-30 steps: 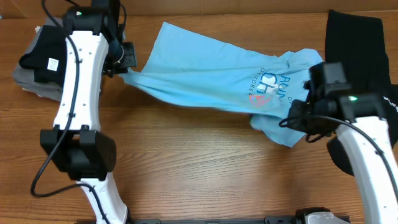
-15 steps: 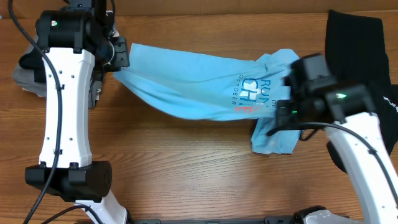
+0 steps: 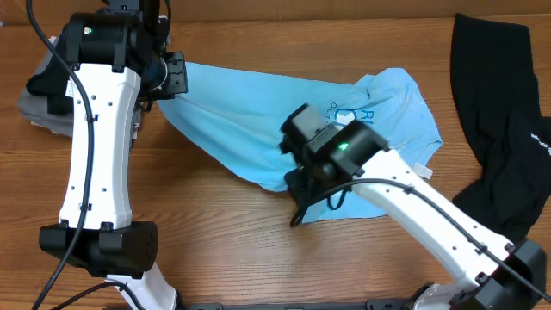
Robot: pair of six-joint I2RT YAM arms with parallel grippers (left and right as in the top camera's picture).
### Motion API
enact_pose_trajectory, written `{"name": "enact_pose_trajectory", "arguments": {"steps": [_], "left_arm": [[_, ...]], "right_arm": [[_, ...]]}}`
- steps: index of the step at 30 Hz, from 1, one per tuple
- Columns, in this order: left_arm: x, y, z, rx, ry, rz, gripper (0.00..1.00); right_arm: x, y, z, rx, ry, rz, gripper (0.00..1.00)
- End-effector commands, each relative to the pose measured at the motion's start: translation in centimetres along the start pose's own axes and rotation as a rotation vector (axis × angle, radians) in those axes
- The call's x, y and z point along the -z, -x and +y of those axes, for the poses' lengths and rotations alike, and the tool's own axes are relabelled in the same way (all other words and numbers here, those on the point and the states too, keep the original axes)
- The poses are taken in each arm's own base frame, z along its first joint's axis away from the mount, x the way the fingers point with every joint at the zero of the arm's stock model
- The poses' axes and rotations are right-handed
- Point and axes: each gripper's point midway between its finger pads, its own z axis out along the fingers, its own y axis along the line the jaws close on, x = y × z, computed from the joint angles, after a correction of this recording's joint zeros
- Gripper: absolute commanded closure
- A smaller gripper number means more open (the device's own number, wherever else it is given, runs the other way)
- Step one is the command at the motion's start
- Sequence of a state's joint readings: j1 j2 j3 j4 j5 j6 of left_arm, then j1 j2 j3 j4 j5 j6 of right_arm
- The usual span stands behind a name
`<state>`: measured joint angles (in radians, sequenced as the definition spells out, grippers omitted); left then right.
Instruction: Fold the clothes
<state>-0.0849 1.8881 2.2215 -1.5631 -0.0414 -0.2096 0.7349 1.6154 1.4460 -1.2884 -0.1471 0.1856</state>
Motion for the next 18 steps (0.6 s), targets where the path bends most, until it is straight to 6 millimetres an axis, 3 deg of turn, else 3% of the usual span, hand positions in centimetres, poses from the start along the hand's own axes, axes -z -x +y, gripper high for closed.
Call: {"name": "enact_pose_trajectory", "arguments": {"steps": [1,6,9,13,18], "left_arm": [[-0.2,0.4,0.2,-0.008,0.019,-0.009,0.96],[-0.2,0.7,0.2,-0.007,0.017,-0.021,0.96],[-0.2,0.7,0.2,-0.008,0.017,-0.021,0.96],[-0.2,0.8,0.2,-0.007,0.016,-0.027,0.96],[-0.5,1.1,0.1,-0.007,0.015,-0.032,0.96]], "right_arm": [[-1.2,-1.2,2.2,0.026,0.057,0.038,0.87],[-1.2,-1.3,2.2,0.029,0.055,0.043,0.6],[-1.2,-1.3,1.6,0.008,0.046,0.048,0.53],[-1.1,-1.3,-0.8,-0.087,-0.02,0.051,0.38],[-2.7,-1.7,-3.4,-0.212,-0.047,0.067,0.32]]}}
